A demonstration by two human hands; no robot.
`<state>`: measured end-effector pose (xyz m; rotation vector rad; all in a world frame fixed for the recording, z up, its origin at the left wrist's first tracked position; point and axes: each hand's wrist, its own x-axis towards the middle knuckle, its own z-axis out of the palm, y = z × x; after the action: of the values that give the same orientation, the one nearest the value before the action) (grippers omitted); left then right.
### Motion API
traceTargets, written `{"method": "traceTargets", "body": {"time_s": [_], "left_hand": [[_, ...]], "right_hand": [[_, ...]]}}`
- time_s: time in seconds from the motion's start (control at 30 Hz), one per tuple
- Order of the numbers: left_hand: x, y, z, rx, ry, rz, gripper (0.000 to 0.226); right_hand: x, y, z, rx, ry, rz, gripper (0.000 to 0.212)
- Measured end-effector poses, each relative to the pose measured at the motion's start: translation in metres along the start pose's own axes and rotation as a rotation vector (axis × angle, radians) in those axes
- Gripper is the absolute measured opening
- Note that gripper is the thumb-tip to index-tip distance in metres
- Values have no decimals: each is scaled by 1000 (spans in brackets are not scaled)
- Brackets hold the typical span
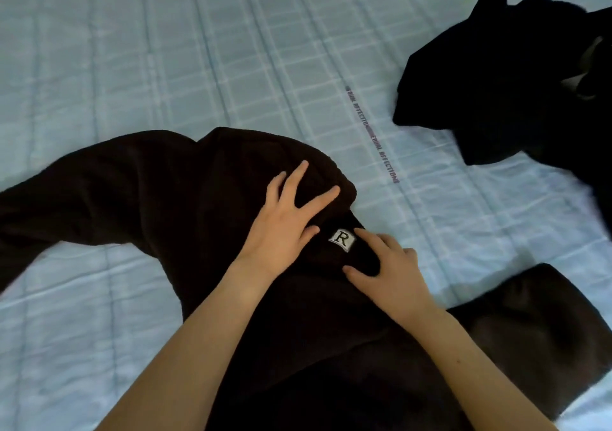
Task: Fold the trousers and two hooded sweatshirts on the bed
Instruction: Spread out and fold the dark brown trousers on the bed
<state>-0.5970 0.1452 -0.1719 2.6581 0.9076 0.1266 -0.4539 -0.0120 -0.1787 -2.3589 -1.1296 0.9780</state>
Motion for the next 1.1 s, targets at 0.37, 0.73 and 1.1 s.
{"method": "traceTargets", "body": {"time_s": [0.37, 0.73, 1.1], "left_hand": [[13, -8, 1, -312, 46, -146, 69], [102, 49, -62, -730, 480, -317, 42], [241, 103, -1, -453, 142, -161, 65]], "right_hand": [[4, 16, -29, 522, -131, 4, 44], [21, 12, -188, 295, 273, -292, 45], [153, 64, -246, -417, 477, -164, 49]]}}
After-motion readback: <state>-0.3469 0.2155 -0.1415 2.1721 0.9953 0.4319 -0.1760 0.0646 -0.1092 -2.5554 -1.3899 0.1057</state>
